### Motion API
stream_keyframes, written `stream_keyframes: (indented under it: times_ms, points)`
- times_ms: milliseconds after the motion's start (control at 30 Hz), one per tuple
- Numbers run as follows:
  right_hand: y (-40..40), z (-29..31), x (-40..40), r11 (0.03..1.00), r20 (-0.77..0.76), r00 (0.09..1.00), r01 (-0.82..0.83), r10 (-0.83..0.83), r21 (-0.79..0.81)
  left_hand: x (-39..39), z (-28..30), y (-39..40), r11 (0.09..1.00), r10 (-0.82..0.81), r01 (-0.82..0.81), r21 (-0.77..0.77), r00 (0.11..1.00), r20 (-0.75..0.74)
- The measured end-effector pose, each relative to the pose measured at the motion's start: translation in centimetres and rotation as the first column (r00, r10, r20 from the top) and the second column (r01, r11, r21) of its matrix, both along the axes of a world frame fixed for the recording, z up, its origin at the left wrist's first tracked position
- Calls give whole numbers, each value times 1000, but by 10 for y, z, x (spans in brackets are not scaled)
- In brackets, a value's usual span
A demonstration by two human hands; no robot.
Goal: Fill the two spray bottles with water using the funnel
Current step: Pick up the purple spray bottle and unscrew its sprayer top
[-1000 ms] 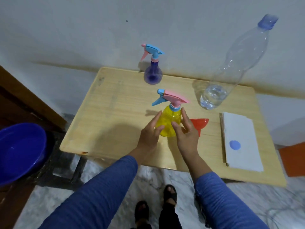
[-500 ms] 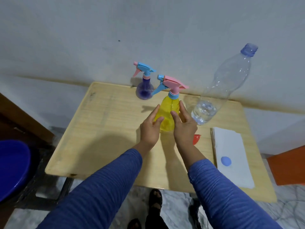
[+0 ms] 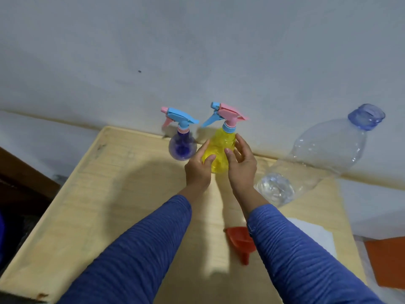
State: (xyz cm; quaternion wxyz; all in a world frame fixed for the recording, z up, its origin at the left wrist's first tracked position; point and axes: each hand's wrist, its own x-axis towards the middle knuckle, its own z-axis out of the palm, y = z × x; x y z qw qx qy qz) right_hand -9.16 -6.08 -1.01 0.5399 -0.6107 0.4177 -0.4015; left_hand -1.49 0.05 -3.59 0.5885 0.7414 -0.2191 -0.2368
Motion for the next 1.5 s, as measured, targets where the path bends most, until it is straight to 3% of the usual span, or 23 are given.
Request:
stream_keyframes:
  times_ms: [133, 467, 600, 733, 833, 1000, 1167, 1333, 1500]
  points:
    - [-14, -7, 10, 999, -1, 999, -38, 38, -14, 13, -4, -17, 993, -53, 45, 110, 996, 71]
    - [-22, -12, 8, 990, -60, 995, -83, 77, -110, 13, -11, -18, 999, -25, 24, 25, 999, 26]
    - [-11, -9, 6, 980, -230, 970, -114, 75, -163, 16, -4, -12, 993, -101, 96, 73, 993, 67]
    - [0, -7, -1, 985, -501, 860, -156, 96, -78, 18, -5, 3, 974, -181, 168, 150, 981, 75]
    - [18, -4, -1, 991, -572, 819, -108, 46, -74, 24, -9, 22, 967, -171, 153, 205, 983, 71]
    - [53, -6, 13, 991, -628, 778, -81, -4, -106, 47, -7, 59, 962, -151, 95, 257, 966, 209]
    - [74, -10, 46, 954, -646, 760, -235, 62, -185, 84, -4, 75, 945, -218, 117, 306, 921, 324]
    - [63, -11, 79, 929, -615, 784, -287, 87, -234, 115, 2, 65, 954, -266, 197, 227, 905, 332]
    - [48, -25, 96, 930, -578, 811, -278, 92, -243, 134, -12, 49, 916, -366, 289, 280, 888, 280]
